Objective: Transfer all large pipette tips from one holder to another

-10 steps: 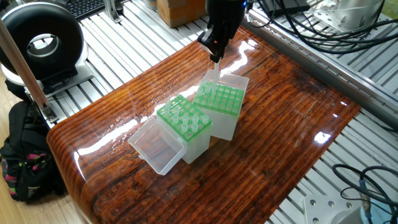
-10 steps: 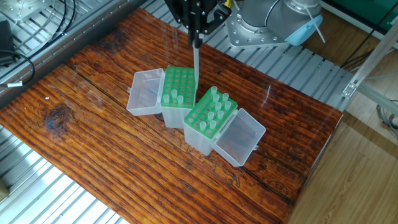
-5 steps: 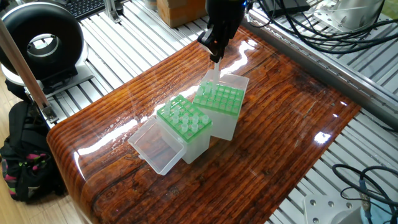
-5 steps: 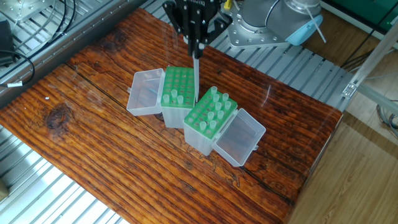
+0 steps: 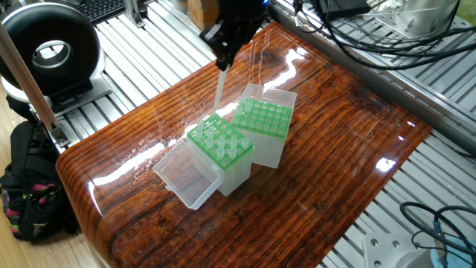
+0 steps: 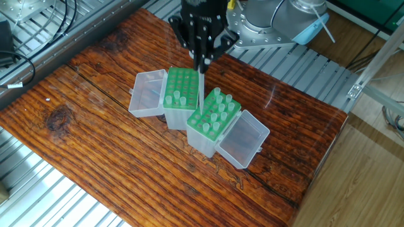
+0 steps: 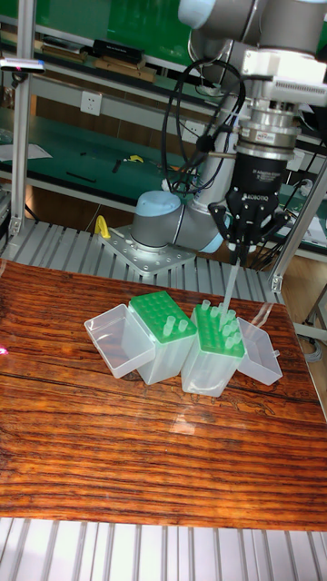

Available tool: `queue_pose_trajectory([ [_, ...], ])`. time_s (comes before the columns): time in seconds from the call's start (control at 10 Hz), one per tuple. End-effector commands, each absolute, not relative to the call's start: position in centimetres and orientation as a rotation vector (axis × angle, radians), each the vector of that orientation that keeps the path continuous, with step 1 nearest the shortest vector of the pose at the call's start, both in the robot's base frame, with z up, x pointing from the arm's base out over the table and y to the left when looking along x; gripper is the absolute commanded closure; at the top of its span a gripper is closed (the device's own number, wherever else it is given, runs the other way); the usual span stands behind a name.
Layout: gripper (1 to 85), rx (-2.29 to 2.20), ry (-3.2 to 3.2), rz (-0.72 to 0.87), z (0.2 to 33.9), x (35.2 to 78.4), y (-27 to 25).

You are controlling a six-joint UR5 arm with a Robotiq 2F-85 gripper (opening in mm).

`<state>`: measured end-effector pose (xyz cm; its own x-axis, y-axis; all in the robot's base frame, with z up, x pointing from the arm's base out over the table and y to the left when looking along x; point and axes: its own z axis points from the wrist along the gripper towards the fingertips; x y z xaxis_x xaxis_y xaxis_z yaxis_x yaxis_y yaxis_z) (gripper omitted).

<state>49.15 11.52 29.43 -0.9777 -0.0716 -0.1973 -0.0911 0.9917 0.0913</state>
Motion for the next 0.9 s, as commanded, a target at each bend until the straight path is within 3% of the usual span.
queue_pose_trajectory([
  [0.0,79.0,-0.114,2.969,0.139,28.6,48.8,12.3],
  [0.8,82.7,-0.078,3.032,0.111,28.1,46.2,12.9],
])
